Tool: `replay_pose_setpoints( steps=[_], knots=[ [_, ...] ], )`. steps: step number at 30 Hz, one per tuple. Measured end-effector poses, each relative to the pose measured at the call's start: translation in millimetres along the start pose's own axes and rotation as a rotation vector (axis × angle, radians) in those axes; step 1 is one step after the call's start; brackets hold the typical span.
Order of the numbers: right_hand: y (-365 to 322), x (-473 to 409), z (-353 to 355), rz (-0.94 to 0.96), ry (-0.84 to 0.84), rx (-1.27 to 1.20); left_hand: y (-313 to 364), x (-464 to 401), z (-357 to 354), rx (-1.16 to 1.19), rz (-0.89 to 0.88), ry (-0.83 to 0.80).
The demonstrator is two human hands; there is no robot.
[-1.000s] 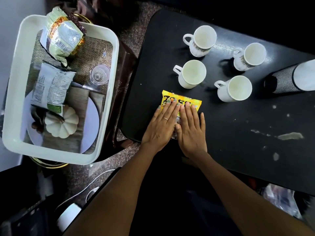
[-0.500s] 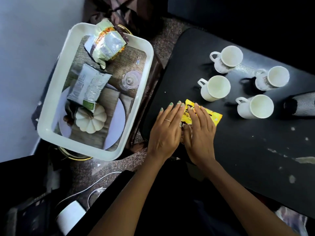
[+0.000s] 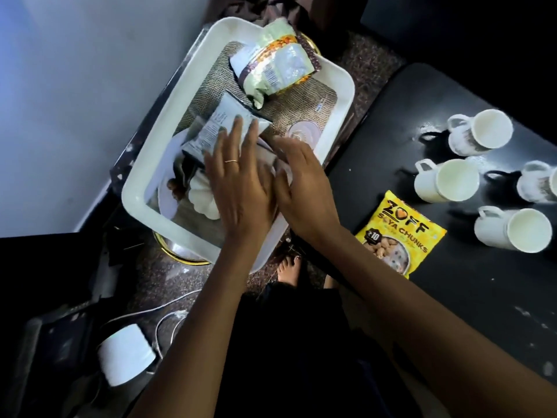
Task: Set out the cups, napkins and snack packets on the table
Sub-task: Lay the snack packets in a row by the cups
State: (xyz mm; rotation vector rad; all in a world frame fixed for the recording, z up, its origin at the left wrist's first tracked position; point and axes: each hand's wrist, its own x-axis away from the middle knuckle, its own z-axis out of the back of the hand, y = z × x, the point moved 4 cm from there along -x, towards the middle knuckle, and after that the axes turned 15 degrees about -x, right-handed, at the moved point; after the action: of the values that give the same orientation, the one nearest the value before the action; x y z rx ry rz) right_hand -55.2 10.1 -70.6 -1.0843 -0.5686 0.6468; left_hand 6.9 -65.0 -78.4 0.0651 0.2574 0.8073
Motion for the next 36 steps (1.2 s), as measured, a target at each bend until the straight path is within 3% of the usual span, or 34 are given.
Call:
replay_pose_setpoints(
  steps=[4, 9, 16, 20, 27, 34, 36],
  knots=[
    [8, -18, -25, -0.266, -0.021, -0.207, -37, -7, -15, -0.139, 0.088, -0.164],
    [18, -31, -46, -0.561, -0.005, -0.525, -55, -12, -23, -0.014, 0.077, -0.185],
    [11, -36, -54, -0.558, -0.021, -0.842, -54, -20, -14, 0.143, 0.142, -0.150],
    [11, -31, -38, -0.570, 0.056, -0.866, -44, -20, -1, 0.484, 0.251, -0.123],
    [9, -13, 4, -0.527, 0.066, -0.847, 0, -3, 8, 1.276, 0.622, -0.394],
    [20, 22, 56, -0.514, 0.076, -0.782, 34, 16, -1, 1.565, 0.708, -0.658],
    [25, 36, 71, -0.528, 0.083, -0.779, 49, 24, -3, 1.586, 0.645, -0.757]
  ],
)
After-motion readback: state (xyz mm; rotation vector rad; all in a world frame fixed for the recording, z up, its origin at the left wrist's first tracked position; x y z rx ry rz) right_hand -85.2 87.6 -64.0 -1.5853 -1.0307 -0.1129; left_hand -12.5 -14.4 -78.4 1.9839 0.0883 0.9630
